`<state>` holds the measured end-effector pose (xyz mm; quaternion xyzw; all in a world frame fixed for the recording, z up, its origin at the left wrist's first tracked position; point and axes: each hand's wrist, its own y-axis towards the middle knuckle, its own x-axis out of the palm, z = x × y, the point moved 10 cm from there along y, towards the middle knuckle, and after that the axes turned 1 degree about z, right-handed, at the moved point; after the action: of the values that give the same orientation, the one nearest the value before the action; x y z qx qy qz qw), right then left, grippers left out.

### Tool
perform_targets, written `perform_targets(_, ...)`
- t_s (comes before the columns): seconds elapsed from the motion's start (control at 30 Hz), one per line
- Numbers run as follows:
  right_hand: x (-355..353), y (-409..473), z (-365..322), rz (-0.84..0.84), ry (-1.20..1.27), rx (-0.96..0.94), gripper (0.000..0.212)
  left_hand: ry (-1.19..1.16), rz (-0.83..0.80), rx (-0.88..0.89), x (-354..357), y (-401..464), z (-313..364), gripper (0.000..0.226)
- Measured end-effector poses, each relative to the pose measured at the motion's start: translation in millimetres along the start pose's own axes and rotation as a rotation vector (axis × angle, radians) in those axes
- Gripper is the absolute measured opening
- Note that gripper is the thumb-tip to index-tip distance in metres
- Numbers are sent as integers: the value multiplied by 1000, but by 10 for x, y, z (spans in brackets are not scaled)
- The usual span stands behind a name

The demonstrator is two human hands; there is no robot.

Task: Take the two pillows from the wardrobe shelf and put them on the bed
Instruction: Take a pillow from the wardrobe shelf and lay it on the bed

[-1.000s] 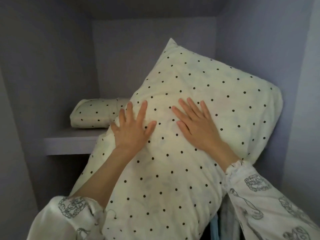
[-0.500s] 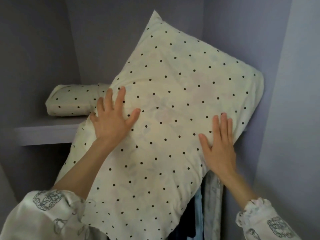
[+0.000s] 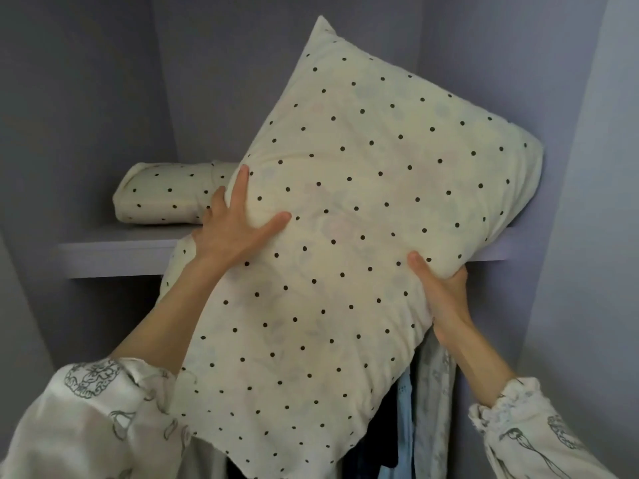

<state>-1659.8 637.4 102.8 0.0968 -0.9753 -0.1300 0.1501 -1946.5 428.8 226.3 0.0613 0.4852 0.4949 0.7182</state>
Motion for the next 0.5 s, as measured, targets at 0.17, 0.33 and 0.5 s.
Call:
perform_targets(0.17,-9,-17,-118,-11,0,-43,103,-81,-78,-31,-56,-193,-66,114)
perform_targets(0.33,-28,-203,-262,-72,-67,-117,92,-290,-39,-70,-23,-585,-215,115)
perform_targets(0.5,-202,-574,-527,-95,-131,-232,83,-376,-29,-109,-56,-985,-307,113)
